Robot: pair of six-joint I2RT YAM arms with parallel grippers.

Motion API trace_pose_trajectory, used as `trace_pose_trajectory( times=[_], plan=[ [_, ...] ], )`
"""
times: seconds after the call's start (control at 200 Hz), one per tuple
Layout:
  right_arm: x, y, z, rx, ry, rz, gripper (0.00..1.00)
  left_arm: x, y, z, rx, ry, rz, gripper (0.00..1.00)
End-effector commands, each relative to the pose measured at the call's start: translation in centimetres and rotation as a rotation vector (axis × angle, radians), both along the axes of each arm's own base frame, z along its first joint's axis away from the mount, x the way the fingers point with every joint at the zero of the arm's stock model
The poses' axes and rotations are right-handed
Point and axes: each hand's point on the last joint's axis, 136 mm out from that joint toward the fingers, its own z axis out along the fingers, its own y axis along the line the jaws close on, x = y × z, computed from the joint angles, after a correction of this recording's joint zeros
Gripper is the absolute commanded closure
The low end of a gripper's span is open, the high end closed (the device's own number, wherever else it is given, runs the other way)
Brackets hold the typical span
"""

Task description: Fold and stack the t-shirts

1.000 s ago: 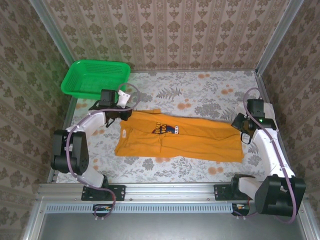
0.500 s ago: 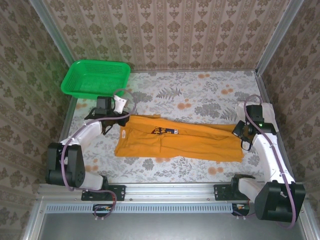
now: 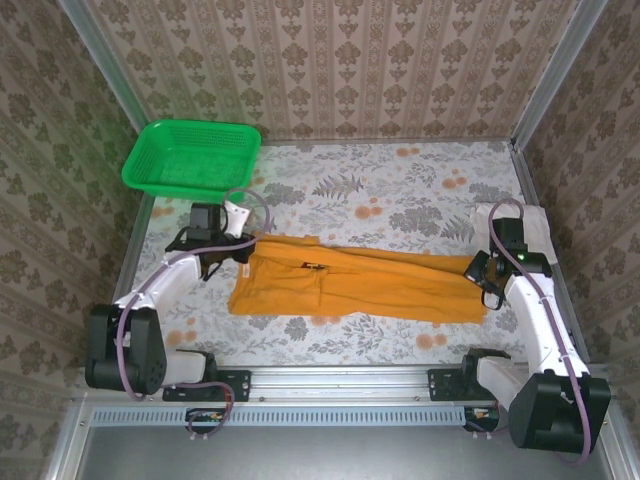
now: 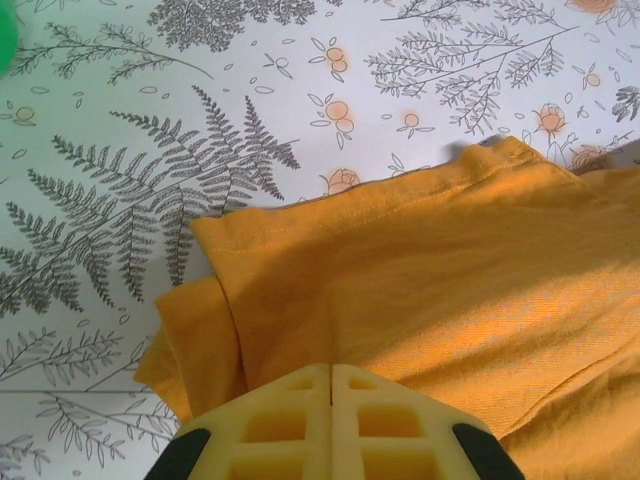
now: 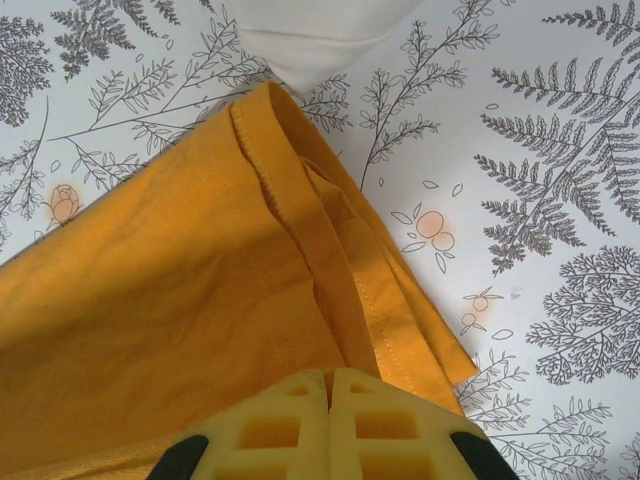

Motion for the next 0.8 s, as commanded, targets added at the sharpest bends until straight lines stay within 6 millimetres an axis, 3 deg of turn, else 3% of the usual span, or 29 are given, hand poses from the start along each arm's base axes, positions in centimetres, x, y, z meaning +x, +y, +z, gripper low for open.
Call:
trace_pose_trajectory(
  times=[0.0, 0.16, 0.285, 0.4, 0.51, 0.615, 0.71, 0.795],
  plan=[
    [-1.1, -0.5, -0.8, -0.022, 0.055, -0.027, 1.00, -1.0, 1.5, -0.5, 0.031, 0.018, 0.055, 1.00],
    [-0.3, -0.7, -1.0, -0.022, 0.058, -0.032, 1.00, -2.1, 1.5, -0.2, 0.022, 0.004, 0.047, 1.00],
    [1.5, -0.6, -0.2, -0.007, 0.013, -0.022, 1.00, -2.2, 1.2, 0.8, 0.011, -0.024, 0.030, 1.00],
    [4.4, -1.0, 1.4, -0.018, -0.052, -0.009, 1.00, -1.5, 0.6, 2.4, -0.012, -0.055, 0.010, 1.00],
    [8.5, -1.7, 3.5, -0.041, -0.115, 0.006, 1.00, -0.9, 0.1, 3.6, -0.033, -0.074, -0.003, 1.00],
    [11.2, -2.1, 5.6, -0.051, -0.152, 0.022, 1.00, -1.3, -0.3, 4.6, -0.049, -0.077, -0.016, 1.00],
    [11.4, -2.6, 6.5, -0.088, -0.166, 0.028, 1.00, -2.5, -0.1, 5.2, -0.048, -0.077, -0.013, 1.00],
    [10.3, -2.7, 5.5, -0.105, -0.137, 0.032, 1.00, -3.6, 0.5, 4.4, -0.019, -0.058, -0.004, 1.00]
  ],
)
